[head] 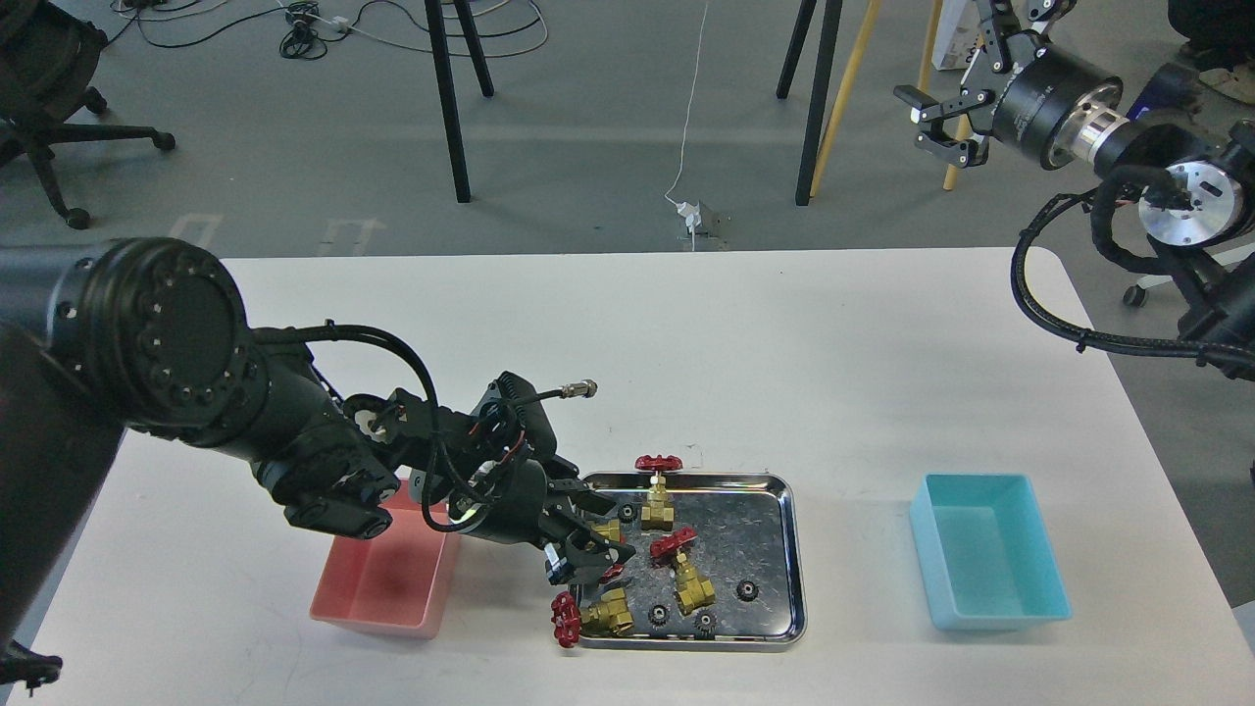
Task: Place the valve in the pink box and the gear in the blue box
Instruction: 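Close the left gripper on the brass valve and lift it, then carry the valve with the left gripper over the pink box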
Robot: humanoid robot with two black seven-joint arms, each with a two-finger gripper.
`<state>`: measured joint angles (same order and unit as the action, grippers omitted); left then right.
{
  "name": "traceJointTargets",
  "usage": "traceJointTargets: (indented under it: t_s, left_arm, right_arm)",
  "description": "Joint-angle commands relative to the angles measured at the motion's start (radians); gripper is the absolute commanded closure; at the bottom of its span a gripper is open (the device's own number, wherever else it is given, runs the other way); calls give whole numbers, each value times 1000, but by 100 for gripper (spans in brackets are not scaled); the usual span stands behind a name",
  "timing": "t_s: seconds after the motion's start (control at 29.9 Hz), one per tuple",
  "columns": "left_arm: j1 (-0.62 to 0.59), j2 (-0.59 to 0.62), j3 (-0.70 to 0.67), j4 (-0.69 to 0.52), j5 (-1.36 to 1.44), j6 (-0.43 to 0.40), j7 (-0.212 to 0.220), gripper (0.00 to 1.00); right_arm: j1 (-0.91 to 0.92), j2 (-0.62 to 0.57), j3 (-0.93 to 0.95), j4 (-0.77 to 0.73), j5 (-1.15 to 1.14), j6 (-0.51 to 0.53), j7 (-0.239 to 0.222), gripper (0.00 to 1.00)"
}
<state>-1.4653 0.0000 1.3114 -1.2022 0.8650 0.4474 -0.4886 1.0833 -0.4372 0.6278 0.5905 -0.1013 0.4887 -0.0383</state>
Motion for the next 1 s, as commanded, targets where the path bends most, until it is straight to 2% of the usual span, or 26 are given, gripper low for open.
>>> traceJointTargets:
  t_s: [0.0,0.23,0.43,0.57,0.97]
  left_arm:
    - [6,0,0,6,2,1,0,51]
    - [10,0,12,7,3,7,0,67]
    - [11,0,15,6,34,22,0,86]
    - [11,0,12,1,34,41,0,90]
    - [-50,80,-14,-36,40,41,0,91]
  right_arm:
    - [0,0,0,0,0,0,0,1]
    - [-2,2,1,0,0,0,0,1]
    - [-2,3,1,0,0,0,1,1]
    - [-2,2,1,0,0,0,1,1]
    - [0,5,10,0,0,0,1,1]
